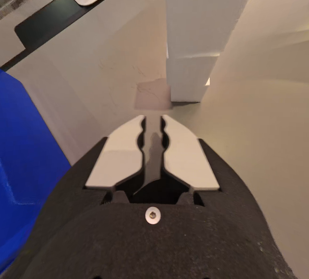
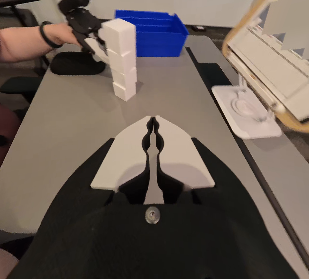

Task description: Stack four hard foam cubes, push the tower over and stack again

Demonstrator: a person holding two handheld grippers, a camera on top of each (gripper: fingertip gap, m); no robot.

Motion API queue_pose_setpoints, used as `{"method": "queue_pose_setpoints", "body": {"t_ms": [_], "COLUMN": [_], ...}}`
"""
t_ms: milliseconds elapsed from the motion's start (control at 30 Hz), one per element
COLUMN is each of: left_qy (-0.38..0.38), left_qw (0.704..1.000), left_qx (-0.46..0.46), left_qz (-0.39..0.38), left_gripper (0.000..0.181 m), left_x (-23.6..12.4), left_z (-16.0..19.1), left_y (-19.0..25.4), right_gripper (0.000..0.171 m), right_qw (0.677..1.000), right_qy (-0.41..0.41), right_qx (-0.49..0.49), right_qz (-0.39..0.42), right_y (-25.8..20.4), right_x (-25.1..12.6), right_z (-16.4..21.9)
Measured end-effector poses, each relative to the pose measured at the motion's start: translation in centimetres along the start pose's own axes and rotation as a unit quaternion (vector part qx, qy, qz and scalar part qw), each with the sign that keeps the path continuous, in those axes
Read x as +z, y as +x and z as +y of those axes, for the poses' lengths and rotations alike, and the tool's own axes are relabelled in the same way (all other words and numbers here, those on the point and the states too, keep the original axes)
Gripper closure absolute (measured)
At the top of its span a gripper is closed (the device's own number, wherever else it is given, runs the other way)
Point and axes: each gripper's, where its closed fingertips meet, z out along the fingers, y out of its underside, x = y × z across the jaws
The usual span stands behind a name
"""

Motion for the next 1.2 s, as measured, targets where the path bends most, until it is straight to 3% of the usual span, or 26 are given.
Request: {"method": "queue_pose_setpoints", "body": {"t_ms": [33, 167, 367, 533, 700, 900, 1033, 1133, 1200], "left_qy": [-0.006, -0.005, -0.018, -0.007, -0.01, 0.015, 0.074, 0.128, 0.147], "left_qw": [1.0, 0.996, 0.982, 0.988, 0.996, 0.999, 0.995, 0.986, 0.977], "left_qx": [-0.008, -0.085, -0.184, -0.139, -0.074, -0.039, -0.066, -0.094, -0.109], "left_qz": [0.001, -0.02, -0.038, -0.068, -0.048, -0.031, -0.001, 0.059, 0.112], "left_gripper": [0.181, 0.181, 0.181, 0.181, 0.181, 0.181, 0.15, 0.105, 0.097], "left_x": [0.2, 1.1, 3.0, 3.5, 4.9, 6.6, 6.0, 5.5, 5.3], "left_z": [0.0, -0.1, -0.6, -4.0, -9.0, -13.3, -14.0, -13.8, -13.0], "left_y": [0.1, -0.2, -0.5, 0.2, 3.5, 6.5, 6.6, 7.0, 7.9], "right_gripper": [0.17, 0.17, 0.17, 0.17, 0.17, 0.17, 0.167, 0.16, 0.154], "right_qw": [0.999, 0.974, 0.946, 0.942, 0.949, 0.947, 0.947, 0.953, 0.957], "right_qy": [-0.01, -0.103, -0.218, -0.24, -0.212, -0.205, -0.182, -0.149, -0.124], "right_qx": [0.036, 0.104, 0.114, 0.111, 0.087, 0.096, 0.126, 0.15, 0.166], "right_qz": [0.03, 0.171, 0.212, 0.207, 0.216, 0.228, 0.233, 0.217, 0.204], "right_y": [1.3, 5.9, 6.7, 6.2, 5.5, 5.3, 5.8, 5.9, 5.9], "right_x": [-0.8, -3.8, -5.5, -5.6, -6.0, -7.9, -9.9, -11.0, -11.4], "right_z": [0.8, 5.2, 9.7, 10.0, 7.6, 8.1, 9.5, 10.9, 11.8]}}
